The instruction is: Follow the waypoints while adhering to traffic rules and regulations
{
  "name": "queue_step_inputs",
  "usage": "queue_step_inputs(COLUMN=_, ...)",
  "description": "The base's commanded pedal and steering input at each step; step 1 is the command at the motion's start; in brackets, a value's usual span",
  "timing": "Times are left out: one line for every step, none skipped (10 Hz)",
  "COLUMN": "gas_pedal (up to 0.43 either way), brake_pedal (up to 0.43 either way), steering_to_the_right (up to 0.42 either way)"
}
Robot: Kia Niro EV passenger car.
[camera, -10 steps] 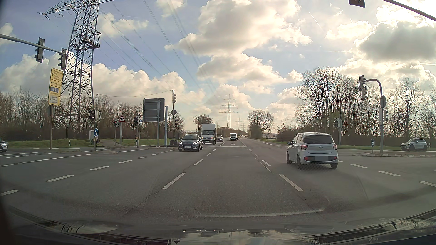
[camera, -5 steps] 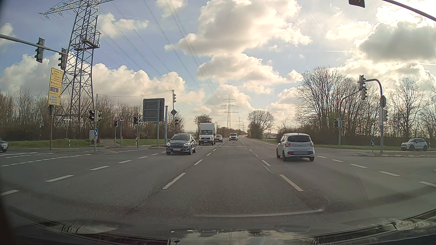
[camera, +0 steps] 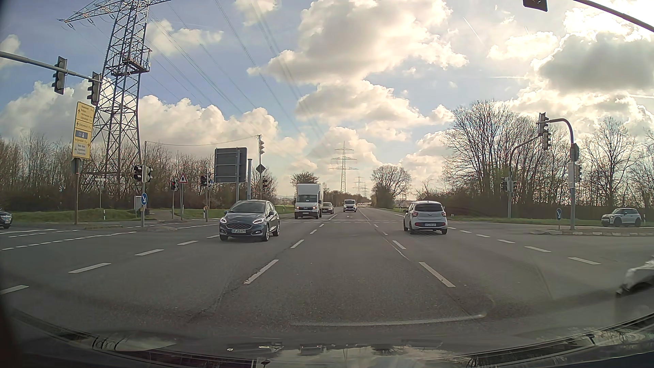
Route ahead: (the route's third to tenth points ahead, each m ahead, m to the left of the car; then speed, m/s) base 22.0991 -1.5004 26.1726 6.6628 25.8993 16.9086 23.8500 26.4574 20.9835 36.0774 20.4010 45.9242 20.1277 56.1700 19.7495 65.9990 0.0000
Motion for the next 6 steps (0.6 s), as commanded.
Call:
queue_step_inputs(gas_pedal=0.0, brake_pedal=0.287, steering_to_the_right=-0.001)
queue_step_inputs(gas_pedal=0.0, brake_pedal=0.287, steering_to_the_right=-0.001)
queue_step_inputs(gas_pedal=0.0, brake_pedal=0.28, steering_to_the_right=-0.001)
queue_step_inputs(gas_pedal=0.0, brake_pedal=0.287, steering_to_the_right=-0.001)
queue_step_inputs(gas_pedal=0.0, brake_pedal=0.28, steering_to_the_right=-0.001)
queue_step_inputs(gas_pedal=0.0, brake_pedal=0.287, steering_to_the_right=-0.001)
